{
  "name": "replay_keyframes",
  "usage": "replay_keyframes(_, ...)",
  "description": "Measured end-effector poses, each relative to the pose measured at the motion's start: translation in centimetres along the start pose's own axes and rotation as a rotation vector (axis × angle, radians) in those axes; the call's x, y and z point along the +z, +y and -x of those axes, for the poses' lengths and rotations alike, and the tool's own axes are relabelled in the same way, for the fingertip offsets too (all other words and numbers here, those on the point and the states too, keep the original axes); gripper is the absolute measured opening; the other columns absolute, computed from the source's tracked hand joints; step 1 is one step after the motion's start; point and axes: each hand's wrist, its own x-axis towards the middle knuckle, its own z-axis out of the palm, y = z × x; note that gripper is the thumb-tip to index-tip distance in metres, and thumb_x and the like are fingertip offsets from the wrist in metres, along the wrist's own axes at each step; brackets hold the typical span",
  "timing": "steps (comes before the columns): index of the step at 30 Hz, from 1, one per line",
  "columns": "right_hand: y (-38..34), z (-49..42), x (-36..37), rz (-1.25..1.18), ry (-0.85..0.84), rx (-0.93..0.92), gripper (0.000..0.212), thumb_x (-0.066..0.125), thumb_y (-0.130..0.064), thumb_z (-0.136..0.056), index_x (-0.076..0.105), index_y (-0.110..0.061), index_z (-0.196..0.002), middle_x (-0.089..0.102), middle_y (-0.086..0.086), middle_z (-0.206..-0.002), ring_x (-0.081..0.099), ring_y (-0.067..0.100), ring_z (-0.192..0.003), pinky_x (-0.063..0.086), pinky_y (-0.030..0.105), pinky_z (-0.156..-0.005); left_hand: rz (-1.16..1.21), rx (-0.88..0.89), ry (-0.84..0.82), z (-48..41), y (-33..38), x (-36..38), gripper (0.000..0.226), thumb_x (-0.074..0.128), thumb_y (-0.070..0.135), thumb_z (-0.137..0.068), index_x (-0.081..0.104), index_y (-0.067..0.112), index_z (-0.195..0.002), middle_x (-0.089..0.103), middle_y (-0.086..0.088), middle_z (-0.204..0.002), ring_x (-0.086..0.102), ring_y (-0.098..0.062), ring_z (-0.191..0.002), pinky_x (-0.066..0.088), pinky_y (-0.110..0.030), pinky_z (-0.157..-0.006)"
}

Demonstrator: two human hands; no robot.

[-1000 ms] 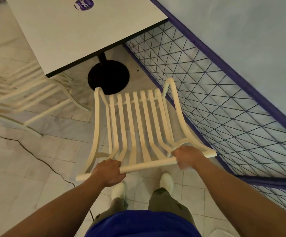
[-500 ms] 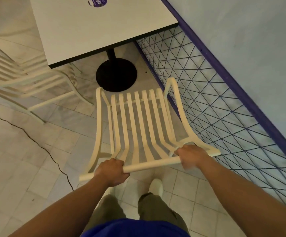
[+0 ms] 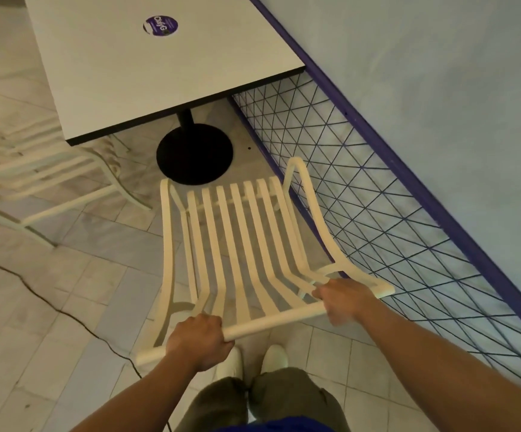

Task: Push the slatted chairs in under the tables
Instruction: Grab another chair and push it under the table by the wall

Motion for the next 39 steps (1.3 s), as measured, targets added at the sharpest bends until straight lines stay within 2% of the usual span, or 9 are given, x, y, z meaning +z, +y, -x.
replay_keyframes(8, -0.3, -0.2, 0.1, 0.014, 0.006, 0.004, 0.054, 0.064, -0.016, -0.087, 0.053, -0.028, -0.139, 0.064, 0.002, -0.123, 0.061, 0.021, -0.109, 0.051, 0.037, -0.091, 0.014, 0.005, -0.007, -0.1, -0.4, 0.3, 0.051, 0.046, 0.069, -0.089, 0.059, 0.032, -0.120, 0.064, 0.008, -0.107, 0.063, -0.014, -0.093, 0.054, -0.035, -0.086)
replay_keyframes(14, 0.6, -0.4, 0.9, 0.001, 0.049, -0.028, 0.046, 0.063, -0.019, -0.088, 0.058, -0.029, -0.132, 0.066, 0.000, -0.112, 0.062, 0.019, -0.098, 0.049, 0.032, -0.078, 0.043, -0.048, -0.024, -0.1, 0.0, 0.6, 0.050, 0.048, 0.071, -0.087, 0.060, 0.034, -0.120, 0.064, 0.010, -0.107, 0.062, -0.013, -0.092, 0.053, -0.034, -0.087)
replay_keyframes(16, 1.2, -0.5, 0.9, -0.005, 0.051, -0.045, 0.046, 0.064, -0.020, -0.087, 0.058, -0.028, -0.132, 0.066, 0.000, -0.113, 0.063, 0.020, -0.099, 0.050, 0.034, -0.079, 0.070, -0.068, -0.035, -0.3, 0.4, 0.5, 0.049, 0.050, 0.070, -0.087, 0.061, 0.035, -0.119, 0.063, 0.011, -0.106, 0.063, -0.013, -0.092, 0.053, -0.034, -0.088)
replay_keyframes(22, 5.5, -0.9, -0.3, 0.049, 0.036, -0.106, 0.045, 0.064, -0.020, -0.086, 0.058, -0.026, -0.131, 0.065, 0.003, -0.115, 0.064, 0.023, -0.101, 0.055, 0.039, -0.084, 0.109, -0.115, -0.040, -1.2, 4.7, 0.2, 0.049, 0.052, 0.067, -0.088, 0.062, 0.033, -0.121, 0.064, 0.009, -0.108, 0.062, -0.012, -0.093, 0.053, -0.034, -0.090)
replay_keyframes(27, 9.4, -1.5, -1.5, 0.081, 0.028, -0.149, 0.043, 0.064, -0.019, -0.085, 0.058, -0.027, -0.127, 0.064, 0.002, -0.115, 0.062, 0.023, -0.101, 0.051, 0.036, -0.079, 0.133, -0.173, -0.026, -2.6, 8.4, -0.4, 0.049, 0.053, 0.066, -0.088, 0.063, 0.032, -0.122, 0.066, 0.009, -0.106, 0.064, -0.012, -0.092, 0.055, -0.034, -0.089)
replay_keyframes(39, 15.4, -4.1, -4.7, 0.153, 0.039, -0.220, 0.036, 0.060, -0.019, -0.086, 0.061, -0.026, -0.121, 0.065, 0.001, -0.109, 0.063, 0.024, -0.098, 0.052, 0.039, -0.080, 0.138, -0.254, 0.034, -6.0, 13.2, -2.4, 0.046, 0.051, 0.066, -0.088, 0.064, 0.033, -0.117, 0.067, 0.009, -0.104, 0.064, -0.012, -0.091, 0.054, -0.034, -0.087)
